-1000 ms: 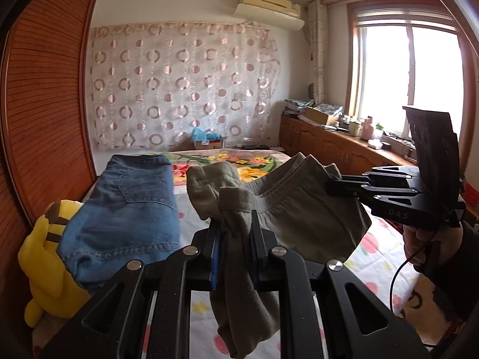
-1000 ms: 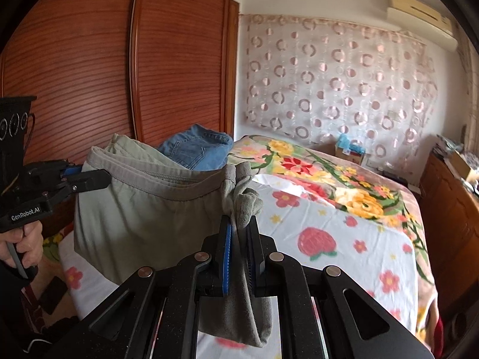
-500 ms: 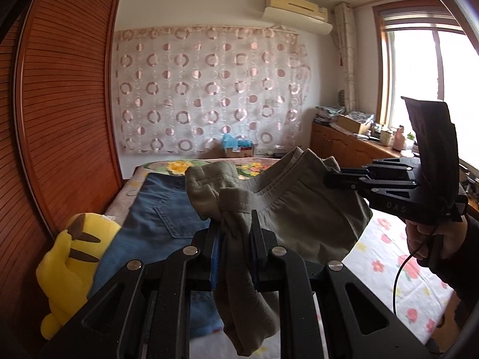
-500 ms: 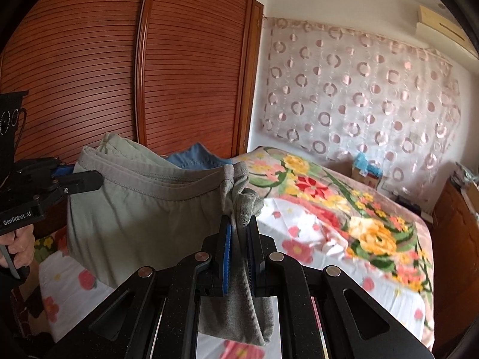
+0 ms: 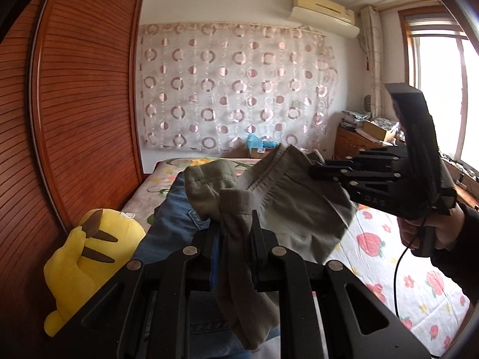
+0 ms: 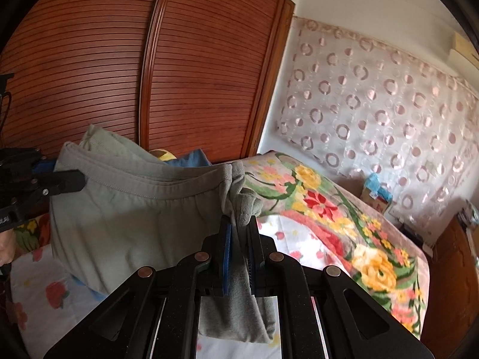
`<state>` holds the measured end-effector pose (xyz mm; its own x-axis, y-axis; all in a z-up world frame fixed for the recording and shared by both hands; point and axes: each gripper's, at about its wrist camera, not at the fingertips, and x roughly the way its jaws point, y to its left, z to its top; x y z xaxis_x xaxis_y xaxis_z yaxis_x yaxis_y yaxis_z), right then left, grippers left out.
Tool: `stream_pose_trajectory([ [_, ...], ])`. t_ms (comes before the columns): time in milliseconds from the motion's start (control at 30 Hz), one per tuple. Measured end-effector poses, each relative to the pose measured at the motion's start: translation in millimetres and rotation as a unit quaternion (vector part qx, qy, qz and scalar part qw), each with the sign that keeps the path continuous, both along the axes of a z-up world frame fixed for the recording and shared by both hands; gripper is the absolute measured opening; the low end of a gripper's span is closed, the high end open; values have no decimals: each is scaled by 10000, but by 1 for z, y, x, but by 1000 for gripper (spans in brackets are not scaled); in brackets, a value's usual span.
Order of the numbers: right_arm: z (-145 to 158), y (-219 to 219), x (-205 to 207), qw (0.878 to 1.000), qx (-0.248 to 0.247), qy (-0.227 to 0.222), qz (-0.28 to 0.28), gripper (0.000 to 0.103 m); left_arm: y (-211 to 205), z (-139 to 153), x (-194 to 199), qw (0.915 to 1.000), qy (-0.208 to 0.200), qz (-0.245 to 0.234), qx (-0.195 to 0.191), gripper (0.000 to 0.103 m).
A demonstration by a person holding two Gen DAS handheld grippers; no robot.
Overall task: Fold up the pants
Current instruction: 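Carry the lifted grey-green shorts with both grippers toward the blue jeans, then lower the shorts onto the folded blue jeans with both grippers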
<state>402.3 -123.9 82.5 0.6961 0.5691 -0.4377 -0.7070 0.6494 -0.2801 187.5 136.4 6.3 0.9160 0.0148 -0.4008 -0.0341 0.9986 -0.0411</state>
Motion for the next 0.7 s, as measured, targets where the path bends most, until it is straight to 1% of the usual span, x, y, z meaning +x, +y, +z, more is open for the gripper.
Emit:
stream_pose_trajectory([
  [100,0,6,10,10000,-12,-7,74,9,2,-5,0,10000,23,70,-28,17],
  [300,3,27,38,9994,53,180,288,9,9,-10,-13,9996,-40,252,-131,17],
  [400,2,39,43,9991,-6,178,388,9,11,-13,-18,9991,-5,334,-246,17],
  [567,-2,51,48,9984,-13,247,503,9,6,-16,-25,9993,-35,335,-178,17],
  [700,-4,55,54,9979,21,316,568,9,10,-15,-26,9990,-7,387,-237,17],
])
